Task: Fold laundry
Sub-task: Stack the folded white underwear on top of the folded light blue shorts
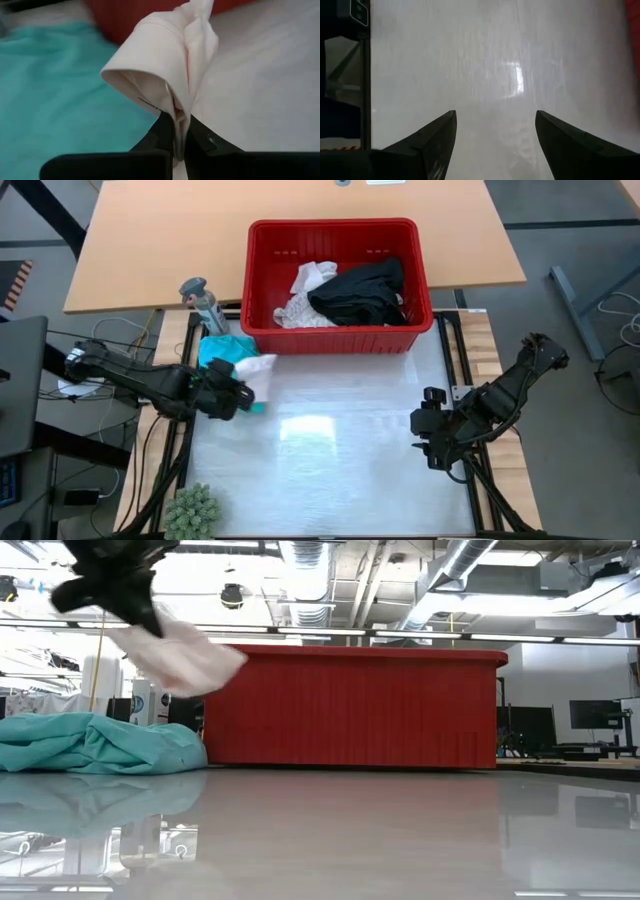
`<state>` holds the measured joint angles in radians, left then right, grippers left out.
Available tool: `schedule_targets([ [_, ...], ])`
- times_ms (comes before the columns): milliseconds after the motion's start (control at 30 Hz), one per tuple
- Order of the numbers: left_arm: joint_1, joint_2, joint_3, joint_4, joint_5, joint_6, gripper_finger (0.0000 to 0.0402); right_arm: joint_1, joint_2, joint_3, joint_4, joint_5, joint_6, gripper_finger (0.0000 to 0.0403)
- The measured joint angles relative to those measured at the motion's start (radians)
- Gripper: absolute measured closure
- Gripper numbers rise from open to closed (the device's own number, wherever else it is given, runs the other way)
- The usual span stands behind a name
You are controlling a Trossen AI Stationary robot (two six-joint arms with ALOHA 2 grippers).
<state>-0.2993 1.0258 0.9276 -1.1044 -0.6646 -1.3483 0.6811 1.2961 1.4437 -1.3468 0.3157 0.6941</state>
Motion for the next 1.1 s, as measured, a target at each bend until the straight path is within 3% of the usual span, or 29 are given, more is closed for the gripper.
schedule_targets([
  [200, 0.0, -0.059, -0.001, -0.213, -0.035, -0.157, 0.0401, 0.0, 0.002, -0.01, 0.003, 0.013, -0.014, 0.0106],
  [500, 0.019, -0.264, -0.202, -0.037, -0.043, -0.206, 0.0401, 0.004, 0.002, -0.081, 0.005, 0.031, -0.024, 0.0106],
  [700, 0.094, -0.439, -0.358, 0.032, -0.053, -0.214, 0.0401, 0.003, 0.002, -0.093, 0.024, 0.032, -0.021, 0.0106],
  [933, 0.204, -0.501, -0.376, 0.045, -0.029, -0.158, 0.0399, 0.004, 0.002, -0.092, 0.056, 0.031, -0.021, 0.0106],
  [1100, 0.246, -0.493, -0.376, 0.045, -0.01, -0.126, 0.037, 0.004, 0.002, -0.092, 0.061, 0.04, -0.024, 0.0106],
])
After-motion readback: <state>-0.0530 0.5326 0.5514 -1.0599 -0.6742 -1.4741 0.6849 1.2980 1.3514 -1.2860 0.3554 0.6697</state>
